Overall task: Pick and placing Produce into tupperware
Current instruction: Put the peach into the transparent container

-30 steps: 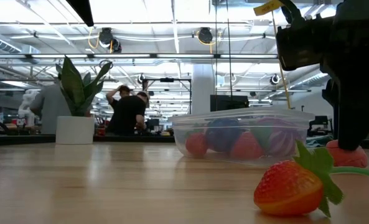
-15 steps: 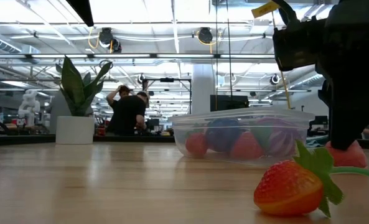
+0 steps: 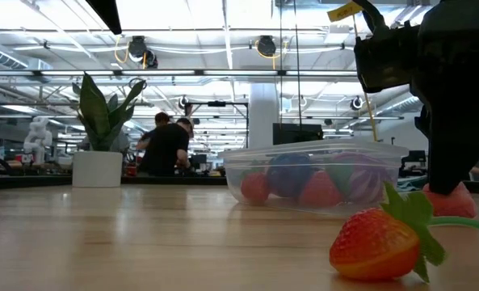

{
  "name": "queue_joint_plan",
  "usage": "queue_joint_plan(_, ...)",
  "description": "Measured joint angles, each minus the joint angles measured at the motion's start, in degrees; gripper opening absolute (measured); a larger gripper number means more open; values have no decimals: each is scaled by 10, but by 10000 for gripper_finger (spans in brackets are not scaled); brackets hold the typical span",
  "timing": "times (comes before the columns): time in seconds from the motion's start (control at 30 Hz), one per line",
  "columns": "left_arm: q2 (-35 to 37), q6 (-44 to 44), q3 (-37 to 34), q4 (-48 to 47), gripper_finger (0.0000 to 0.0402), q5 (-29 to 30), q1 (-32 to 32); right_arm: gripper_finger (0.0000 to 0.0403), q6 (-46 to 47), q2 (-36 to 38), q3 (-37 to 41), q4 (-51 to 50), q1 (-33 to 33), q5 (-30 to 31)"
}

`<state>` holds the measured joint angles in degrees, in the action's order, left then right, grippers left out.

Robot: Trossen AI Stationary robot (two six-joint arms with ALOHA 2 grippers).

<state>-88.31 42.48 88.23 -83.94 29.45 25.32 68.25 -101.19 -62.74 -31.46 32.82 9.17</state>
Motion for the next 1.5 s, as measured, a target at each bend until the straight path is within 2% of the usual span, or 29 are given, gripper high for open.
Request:
queue_joint_plan(0.2, 0, 0, 0, 0, 237, 0, 0, 235, -1, 0, 1, 2, 3, 3)
queue_joint_plan(0.47, 0, 0, 0, 0, 237, 0, 9, 235, -3, 3, 53, 95, 4, 6)
queue_joint_plan(0.83, 0, 12, 0, 0, 237, 0, 14, 231, -2, 5, 56, 97, 2, 0)
queue_joint_plan(1.5, 0, 13, 0, 0, 237, 0, 14, 94, -20, 29, 57, 95, 3, -6)
